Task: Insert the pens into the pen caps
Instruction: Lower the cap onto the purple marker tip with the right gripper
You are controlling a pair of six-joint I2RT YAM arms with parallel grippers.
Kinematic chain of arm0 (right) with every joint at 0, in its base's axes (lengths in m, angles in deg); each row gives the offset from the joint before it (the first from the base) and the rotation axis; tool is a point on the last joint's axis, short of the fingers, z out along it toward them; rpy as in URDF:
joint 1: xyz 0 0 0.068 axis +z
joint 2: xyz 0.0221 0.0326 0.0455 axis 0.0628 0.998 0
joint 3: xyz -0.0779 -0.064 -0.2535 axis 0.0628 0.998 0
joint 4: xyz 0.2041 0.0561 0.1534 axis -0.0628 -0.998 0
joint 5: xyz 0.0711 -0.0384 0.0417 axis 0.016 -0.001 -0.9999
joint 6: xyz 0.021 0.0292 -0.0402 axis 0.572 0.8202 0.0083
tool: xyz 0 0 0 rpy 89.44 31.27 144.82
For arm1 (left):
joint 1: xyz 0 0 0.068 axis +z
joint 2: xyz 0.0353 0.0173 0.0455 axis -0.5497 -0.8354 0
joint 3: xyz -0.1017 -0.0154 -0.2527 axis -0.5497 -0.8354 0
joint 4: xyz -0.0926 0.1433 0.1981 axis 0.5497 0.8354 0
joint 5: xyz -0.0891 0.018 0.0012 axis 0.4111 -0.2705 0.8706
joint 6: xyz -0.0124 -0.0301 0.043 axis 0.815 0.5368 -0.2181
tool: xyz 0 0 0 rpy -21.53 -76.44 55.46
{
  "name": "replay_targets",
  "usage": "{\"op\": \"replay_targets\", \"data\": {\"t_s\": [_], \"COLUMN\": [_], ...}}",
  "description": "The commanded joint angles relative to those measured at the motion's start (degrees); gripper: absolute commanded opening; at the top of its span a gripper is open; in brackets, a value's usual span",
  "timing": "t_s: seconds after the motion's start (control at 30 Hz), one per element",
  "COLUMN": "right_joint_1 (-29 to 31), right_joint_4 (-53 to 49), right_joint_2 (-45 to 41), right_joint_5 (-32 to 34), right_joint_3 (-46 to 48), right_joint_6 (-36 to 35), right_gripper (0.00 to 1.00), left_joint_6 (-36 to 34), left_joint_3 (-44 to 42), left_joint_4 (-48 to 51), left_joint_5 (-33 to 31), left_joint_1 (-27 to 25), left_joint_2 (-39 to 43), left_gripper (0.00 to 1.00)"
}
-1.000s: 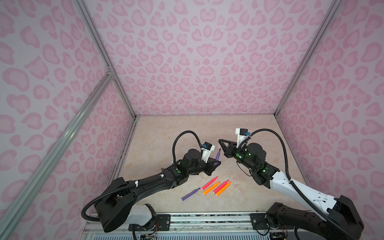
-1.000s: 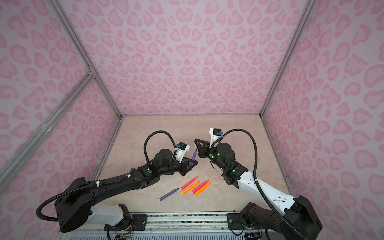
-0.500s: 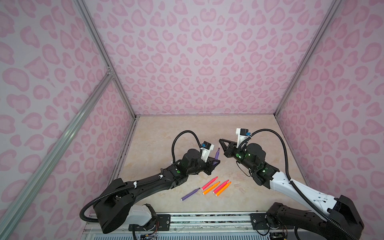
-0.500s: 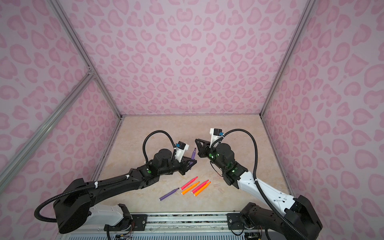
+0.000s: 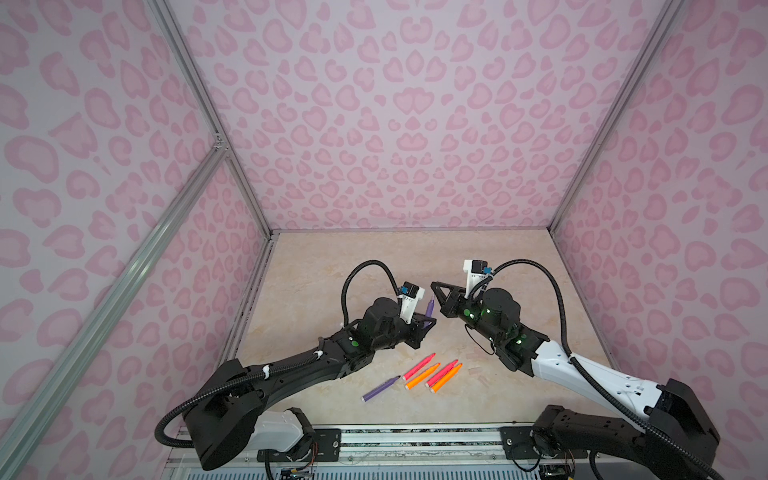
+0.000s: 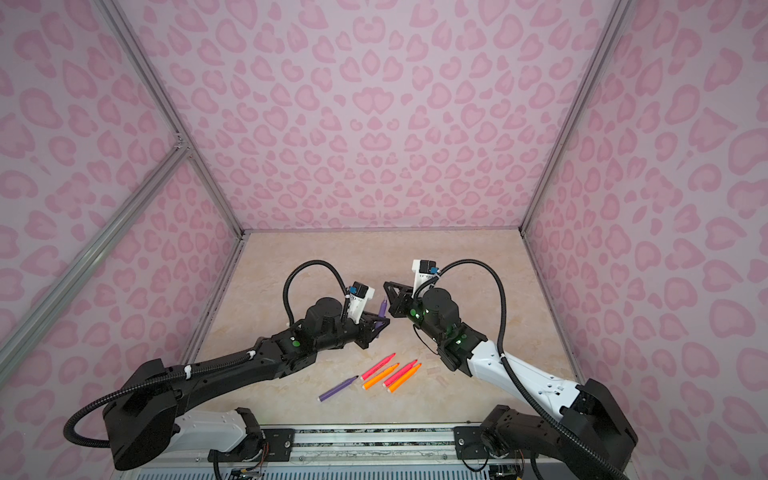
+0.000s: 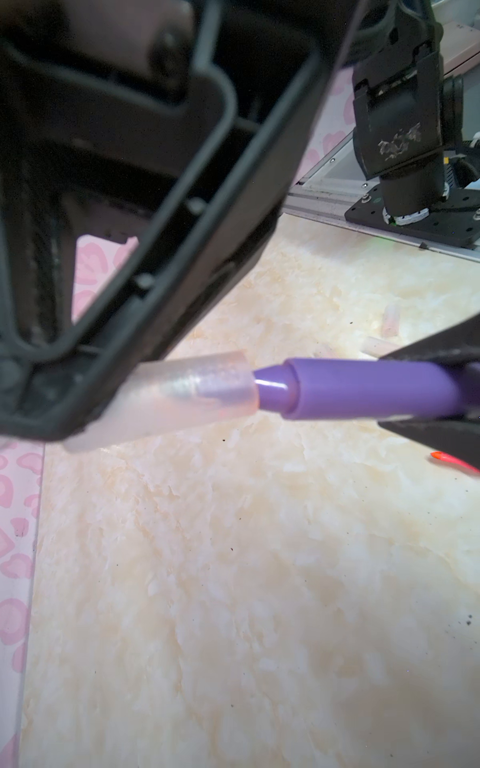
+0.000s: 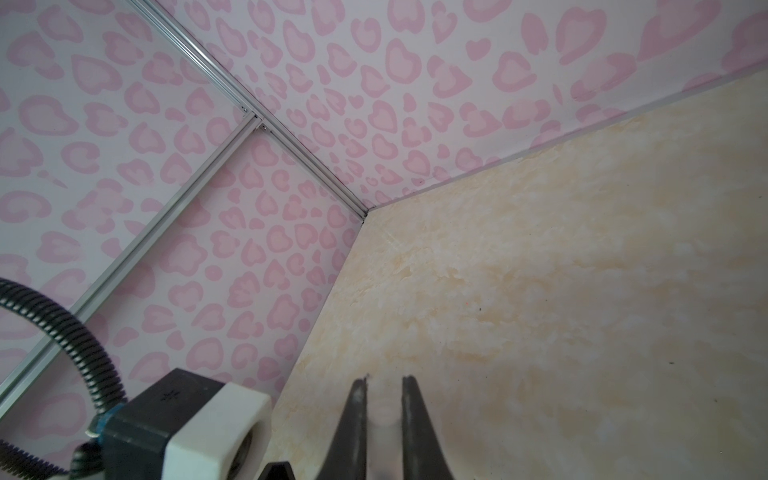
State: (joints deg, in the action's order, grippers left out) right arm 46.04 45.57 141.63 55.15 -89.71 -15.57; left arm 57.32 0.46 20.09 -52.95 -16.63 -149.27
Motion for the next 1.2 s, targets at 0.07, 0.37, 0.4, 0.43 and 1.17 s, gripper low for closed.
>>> {"op": "replay_targets", "data": {"t_s": [0.07,0.37,0.4,0.43,1.17], "right_joint_1": [3.3,4.3,4.4,4.4,5.8], "right_joint_4": [0.7,2.8,3.4,4.5,1.7], "right_joint_2": [2.2,-0.5,-1.2,-1.8,-3.0], "right_joint_5": [5.0,6.9,7.0,7.0,9.5], "right_joint_3": [0.3,1.8,2.4,3.4,2.9], "right_joint_6": [0.2,0.8,1.0,1.3,-0.6], "right_gripper": [0.07,0.06,0.06,0.07,0.85], "left_joint_6": [-2.0,0.2,0.4,0.5,-1.1], "left_joint_3": [0.0,-0.3,-0.5,-0.6,-1.4], "left_joint_4": [-2.3,-1.0,-1.1,-1.3,-1.1], "left_joint_5": [-1.5,-3.7,-3.5,-3.3,-3.1], "left_joint_1": [0.0,1.3,1.5,1.6,1.8], "left_joint_2": [3.0,4.5,4.6,4.7,6.1], "left_gripper": [0.04,0.04,0.04,0.04,0.04]}}
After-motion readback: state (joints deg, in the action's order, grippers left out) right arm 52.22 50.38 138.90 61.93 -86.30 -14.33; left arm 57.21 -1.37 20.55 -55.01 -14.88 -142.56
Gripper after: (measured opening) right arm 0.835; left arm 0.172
